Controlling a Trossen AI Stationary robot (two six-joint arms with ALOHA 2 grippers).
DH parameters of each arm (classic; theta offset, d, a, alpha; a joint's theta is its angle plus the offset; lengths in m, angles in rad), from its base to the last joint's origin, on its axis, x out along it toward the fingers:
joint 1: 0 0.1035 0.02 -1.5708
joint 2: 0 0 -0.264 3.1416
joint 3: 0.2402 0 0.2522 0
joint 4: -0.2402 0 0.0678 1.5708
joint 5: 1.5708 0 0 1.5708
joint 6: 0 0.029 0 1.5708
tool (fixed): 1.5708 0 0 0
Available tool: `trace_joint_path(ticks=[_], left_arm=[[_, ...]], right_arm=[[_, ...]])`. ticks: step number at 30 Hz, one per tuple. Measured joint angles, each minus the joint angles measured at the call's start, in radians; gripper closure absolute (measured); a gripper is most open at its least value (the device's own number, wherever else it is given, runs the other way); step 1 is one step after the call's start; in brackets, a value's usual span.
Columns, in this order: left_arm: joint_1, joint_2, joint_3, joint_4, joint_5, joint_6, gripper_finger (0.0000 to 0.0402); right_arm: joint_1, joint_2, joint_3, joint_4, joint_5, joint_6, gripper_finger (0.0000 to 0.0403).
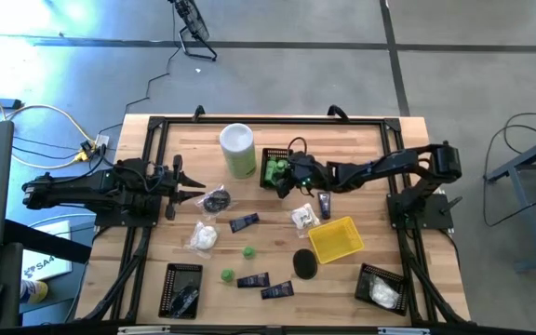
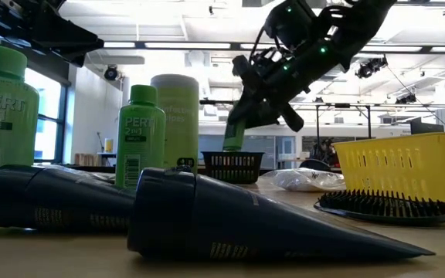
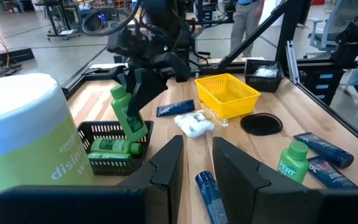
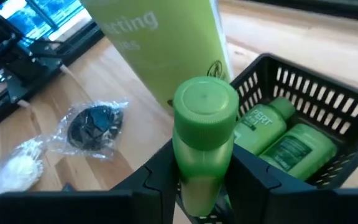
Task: Pick & Place Travel size toiletries
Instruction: Put the green shampoo bottle into the top black bin
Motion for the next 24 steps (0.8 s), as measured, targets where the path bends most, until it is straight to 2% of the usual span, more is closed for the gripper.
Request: trace_joint_path(ticks=[6,16,20,24], left_arm=[[0.0,0.0,0.0,0.0,0.0,0.0,0.0318],[0.0,0.0,0.0,0.001,0.001,-0.001,0.0318],[0.0,0.0,0.0,0.001,0.004,-0.001,0.0318],[0.0,0.0,0.0,0.001,0.004,-0.001,0.0318]], right_arm=[[0.0,0.0,0.0,-0.01,0.009,-0.038,0.0274],[0.001,0.0,0.0,-0.002,0.144,-0.049,0.0166],[0.0,0.0,0.0,0.028,0.15,-0.058,0.0156],[0.0,0.0,0.0,0.039,0.198,-0.081,0.0169]])
